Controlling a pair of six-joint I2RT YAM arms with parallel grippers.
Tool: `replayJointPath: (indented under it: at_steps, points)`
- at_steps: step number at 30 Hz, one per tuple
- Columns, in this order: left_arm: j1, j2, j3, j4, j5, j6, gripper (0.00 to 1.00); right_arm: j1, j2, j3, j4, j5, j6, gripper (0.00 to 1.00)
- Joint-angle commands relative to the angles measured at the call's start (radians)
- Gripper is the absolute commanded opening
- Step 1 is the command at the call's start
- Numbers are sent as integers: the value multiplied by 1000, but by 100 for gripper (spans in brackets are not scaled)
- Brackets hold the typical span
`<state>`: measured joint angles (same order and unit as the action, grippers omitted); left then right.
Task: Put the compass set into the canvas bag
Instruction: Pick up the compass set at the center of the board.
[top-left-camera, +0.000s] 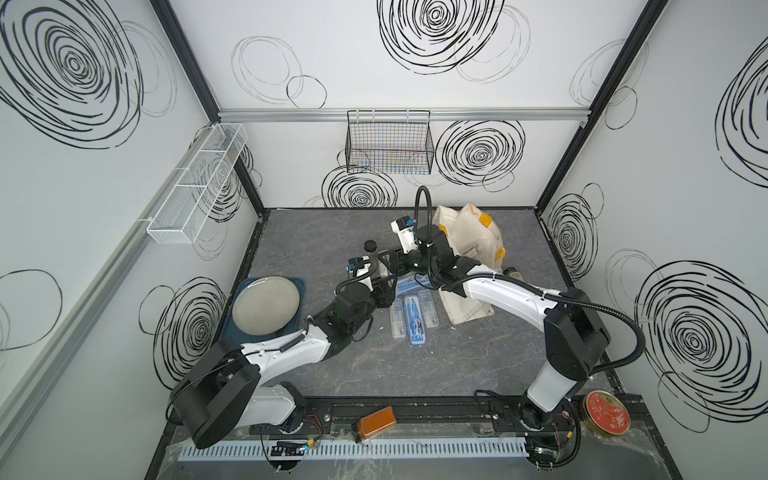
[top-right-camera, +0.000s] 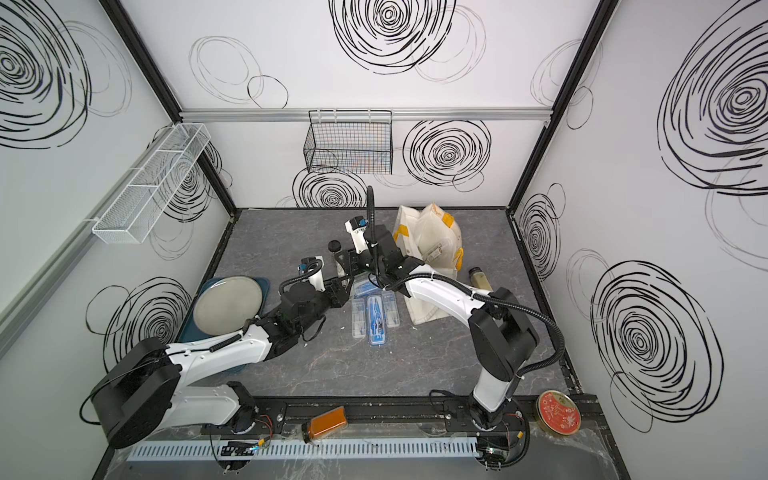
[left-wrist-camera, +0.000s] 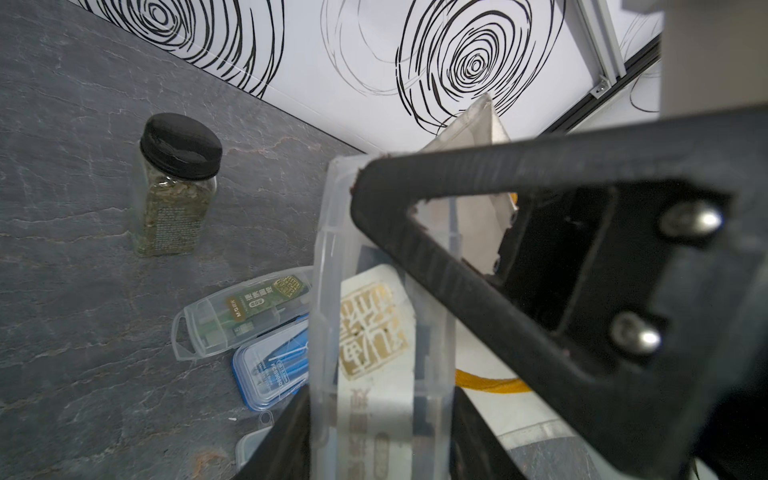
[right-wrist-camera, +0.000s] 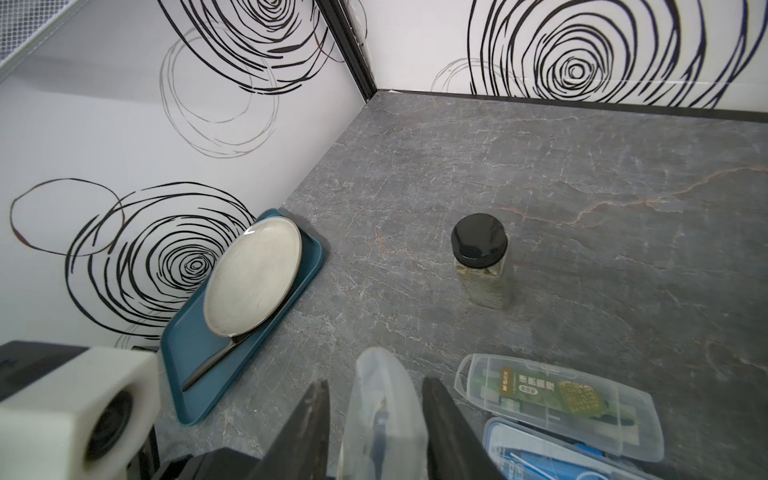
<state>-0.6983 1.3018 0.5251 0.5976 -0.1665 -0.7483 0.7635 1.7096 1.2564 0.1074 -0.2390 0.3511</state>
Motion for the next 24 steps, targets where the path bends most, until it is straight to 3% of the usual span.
replayJointPath:
  at_steps: [1, 5, 8, 9, 10, 17, 24]
  points:
    - [6, -4, 4, 82, 16, 3, 47, 5, 12, 0, 28, -41, 27, 22]
    - [7, -10, -2, 84, 21, -2, 53, 1, 6, 0, 34, -39, 29, 13]
    - [9, -16, -12, 84, 19, -6, 79, 0, -3, 1, 31, -24, 26, 11]
    - [11, -19, -17, 84, 17, -9, 97, -3, -7, 4, 29, -19, 20, 11]
    - [13, -23, -22, 84, 14, -12, 99, -5, -11, 9, 22, -12, 12, 10]
    - [32, -67, -66, 76, 18, -16, 99, -41, -62, 68, -40, 55, -67, 9]
    - [36, -83, -74, 33, 37, 1, 99, -165, -160, 168, -107, 107, -129, 8]
